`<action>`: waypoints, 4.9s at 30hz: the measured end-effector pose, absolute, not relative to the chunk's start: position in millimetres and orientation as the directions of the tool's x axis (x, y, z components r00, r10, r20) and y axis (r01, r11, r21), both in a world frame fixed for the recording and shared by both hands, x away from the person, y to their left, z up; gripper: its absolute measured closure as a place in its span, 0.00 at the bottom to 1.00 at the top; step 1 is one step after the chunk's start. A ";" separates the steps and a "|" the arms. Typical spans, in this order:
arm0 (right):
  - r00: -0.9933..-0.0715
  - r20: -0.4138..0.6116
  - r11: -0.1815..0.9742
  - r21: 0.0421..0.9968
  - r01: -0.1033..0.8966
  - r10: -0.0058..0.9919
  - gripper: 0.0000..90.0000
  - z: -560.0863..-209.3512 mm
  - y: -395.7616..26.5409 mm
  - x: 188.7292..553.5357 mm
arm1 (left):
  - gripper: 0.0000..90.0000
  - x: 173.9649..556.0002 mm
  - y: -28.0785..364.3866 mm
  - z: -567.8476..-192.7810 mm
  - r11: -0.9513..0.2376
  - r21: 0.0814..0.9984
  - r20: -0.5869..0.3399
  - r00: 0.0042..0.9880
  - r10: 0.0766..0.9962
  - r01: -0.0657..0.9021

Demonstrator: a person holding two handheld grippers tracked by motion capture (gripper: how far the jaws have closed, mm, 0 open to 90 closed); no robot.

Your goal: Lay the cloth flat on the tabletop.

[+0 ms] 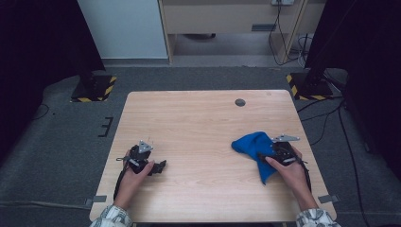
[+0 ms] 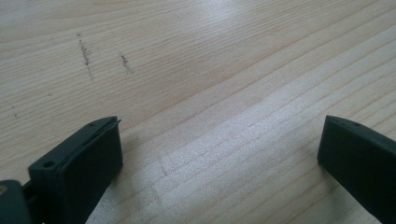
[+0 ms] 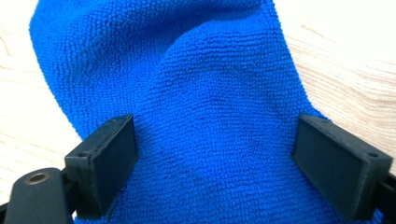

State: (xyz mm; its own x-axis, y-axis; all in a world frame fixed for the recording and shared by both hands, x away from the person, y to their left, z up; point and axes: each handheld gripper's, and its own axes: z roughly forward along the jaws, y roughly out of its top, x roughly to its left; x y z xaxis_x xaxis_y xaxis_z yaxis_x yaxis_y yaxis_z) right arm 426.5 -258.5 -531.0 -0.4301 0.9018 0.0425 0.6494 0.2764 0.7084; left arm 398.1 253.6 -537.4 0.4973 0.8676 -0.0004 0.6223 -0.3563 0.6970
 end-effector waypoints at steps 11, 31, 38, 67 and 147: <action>-0.493 0.063 0.296 0.733 0.613 0.868 0.68 -529.5 -258.6 420.9 | 0.00 398.1 253.6 -537.4 -0.356 0.697 -0.001 0.497 0.868 0.622; -0.564 0.118 0.209 0.852 0.480 0.817 0.79 -481.1 -230.9 407.5 | 0.00 398.1 253.6 -537.4 -0.356 0.697 -0.001 0.497 0.868 0.622; -0.646 0.087 0.276 0.855 0.439 0.758 0.78 -462.7 -184.2 404.6 | 0.00 398.1 253.6 -537.4 -0.356 0.697 0.000 0.497 0.868 0.622; -0.712 0.006 0.474 0.743 0.473 0.702 0.75 -494.7 -64.2 435.4 | 0.00 398.9 253.5 -537.3 -0.358 0.697 0.000 0.499 0.866 0.621; -0.721 0.075 0.467 0.715 0.521 0.689 0.84 -525.6 -138.3 383.1 | 0.21 366.0 187.5 -509.9 -0.408 0.758 0.045 0.583 0.811 0.509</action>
State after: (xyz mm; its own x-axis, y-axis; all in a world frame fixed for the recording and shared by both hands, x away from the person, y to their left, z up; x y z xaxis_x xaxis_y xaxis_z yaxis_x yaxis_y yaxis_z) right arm 383.1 -138.3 -525.6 -0.7207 0.6892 0.0748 0.5208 0.4670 0.7146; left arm 366.0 187.5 -509.9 0.5829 0.8113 0.0451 0.5086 -0.4076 0.7584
